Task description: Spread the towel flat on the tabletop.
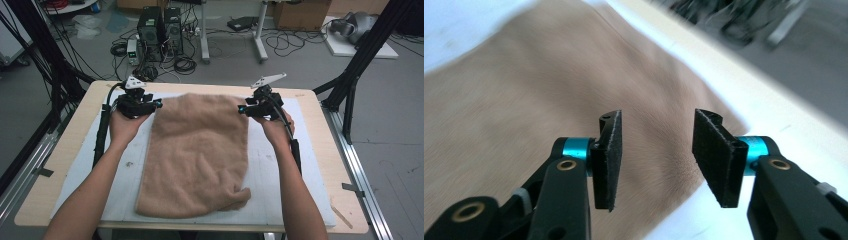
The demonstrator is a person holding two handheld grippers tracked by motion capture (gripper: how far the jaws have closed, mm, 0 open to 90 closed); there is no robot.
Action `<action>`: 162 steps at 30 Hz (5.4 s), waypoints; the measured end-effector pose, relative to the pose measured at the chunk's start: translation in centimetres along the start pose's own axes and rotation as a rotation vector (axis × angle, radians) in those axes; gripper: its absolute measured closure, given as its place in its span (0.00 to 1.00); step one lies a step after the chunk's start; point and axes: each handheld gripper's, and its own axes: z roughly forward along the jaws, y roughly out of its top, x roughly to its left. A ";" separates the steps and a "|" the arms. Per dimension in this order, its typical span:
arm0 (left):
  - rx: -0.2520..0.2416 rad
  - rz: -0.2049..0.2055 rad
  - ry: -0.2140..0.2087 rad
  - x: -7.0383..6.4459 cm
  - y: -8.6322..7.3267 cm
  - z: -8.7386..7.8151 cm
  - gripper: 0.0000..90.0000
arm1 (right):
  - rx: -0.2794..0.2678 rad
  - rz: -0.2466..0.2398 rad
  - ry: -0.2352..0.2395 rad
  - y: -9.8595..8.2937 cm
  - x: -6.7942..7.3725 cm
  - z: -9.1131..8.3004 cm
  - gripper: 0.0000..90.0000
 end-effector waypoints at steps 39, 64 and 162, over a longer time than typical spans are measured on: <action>0.153 0.137 -0.265 -7.2 -14.7 -4.6 0.71 | 0.070 -0.133 0.337 -12.8 11.7 2.1 0.73; 0.018 0.034 -0.024 -3.8 -6.8 0.6 0.95 | 0.041 -0.061 0.118 -7.6 4.9 2.4 0.92; 0.120 0.161 -0.225 -8.0 -13.4 -4.3 0.56 | 0.053 -0.135 0.245 -10.9 12.1 -0.6 0.61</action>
